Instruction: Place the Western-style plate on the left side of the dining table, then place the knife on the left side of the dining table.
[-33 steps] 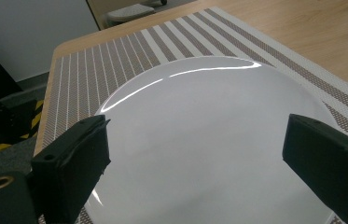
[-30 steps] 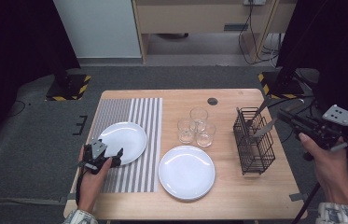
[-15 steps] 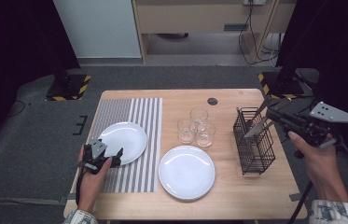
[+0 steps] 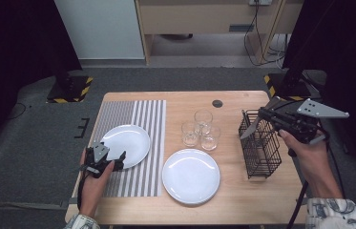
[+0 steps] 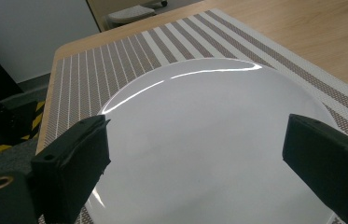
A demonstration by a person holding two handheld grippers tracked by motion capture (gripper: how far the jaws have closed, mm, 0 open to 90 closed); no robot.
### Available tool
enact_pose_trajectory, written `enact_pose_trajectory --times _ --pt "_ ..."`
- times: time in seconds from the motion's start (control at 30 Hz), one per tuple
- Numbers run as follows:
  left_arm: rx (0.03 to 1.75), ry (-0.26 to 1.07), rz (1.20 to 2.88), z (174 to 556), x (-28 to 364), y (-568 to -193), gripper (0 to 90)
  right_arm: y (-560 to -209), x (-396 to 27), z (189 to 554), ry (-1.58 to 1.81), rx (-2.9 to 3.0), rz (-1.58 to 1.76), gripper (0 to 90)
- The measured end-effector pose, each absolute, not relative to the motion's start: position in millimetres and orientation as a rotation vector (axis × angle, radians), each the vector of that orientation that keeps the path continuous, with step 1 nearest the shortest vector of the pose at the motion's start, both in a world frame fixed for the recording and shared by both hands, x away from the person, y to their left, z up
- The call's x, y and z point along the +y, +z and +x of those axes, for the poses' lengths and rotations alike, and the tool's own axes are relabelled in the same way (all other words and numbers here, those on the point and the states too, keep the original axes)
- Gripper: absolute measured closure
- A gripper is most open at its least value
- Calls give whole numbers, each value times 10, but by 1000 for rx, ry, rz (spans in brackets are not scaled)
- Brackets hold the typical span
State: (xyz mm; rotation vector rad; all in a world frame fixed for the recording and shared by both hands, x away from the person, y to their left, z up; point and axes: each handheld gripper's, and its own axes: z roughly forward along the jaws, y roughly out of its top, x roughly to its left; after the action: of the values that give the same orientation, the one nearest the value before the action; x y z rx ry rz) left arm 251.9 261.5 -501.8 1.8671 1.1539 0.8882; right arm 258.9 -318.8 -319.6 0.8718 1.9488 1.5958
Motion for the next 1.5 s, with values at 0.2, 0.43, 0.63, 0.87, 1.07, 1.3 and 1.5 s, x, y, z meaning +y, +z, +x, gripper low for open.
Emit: enact_pose_trajectory --times 0.2,0.43,0.63,0.87,1.07,1.3,1.5 --pt "1153 888 1867 2520 2616 -5018 69 -3211 -3067 2666 1587 1975 866 834" --pt "1155 889 1864 2519 2620 -5015 68 -3229 -2985 2709 1587 1989 864 834" --pt "1154 888 1868 2520 2617 -5018 68 -3232 -2933 2717 1592 1993 860 834" --pt "1155 886 1864 2520 2620 -5017 68 -3242 -2870 2732 1598 1996 864 833" --pt "1155 885 1865 2521 2619 -5019 68 -3263 -2814 2749 1597 2004 871 833" --pt "1153 884 1866 2521 2613 -5017 68 -3267 -2723 2761 1605 2012 864 833" --pt "1150 883 1863 2519 2610 -5014 68 -3281 -2606 2774 1604 2032 853 833"
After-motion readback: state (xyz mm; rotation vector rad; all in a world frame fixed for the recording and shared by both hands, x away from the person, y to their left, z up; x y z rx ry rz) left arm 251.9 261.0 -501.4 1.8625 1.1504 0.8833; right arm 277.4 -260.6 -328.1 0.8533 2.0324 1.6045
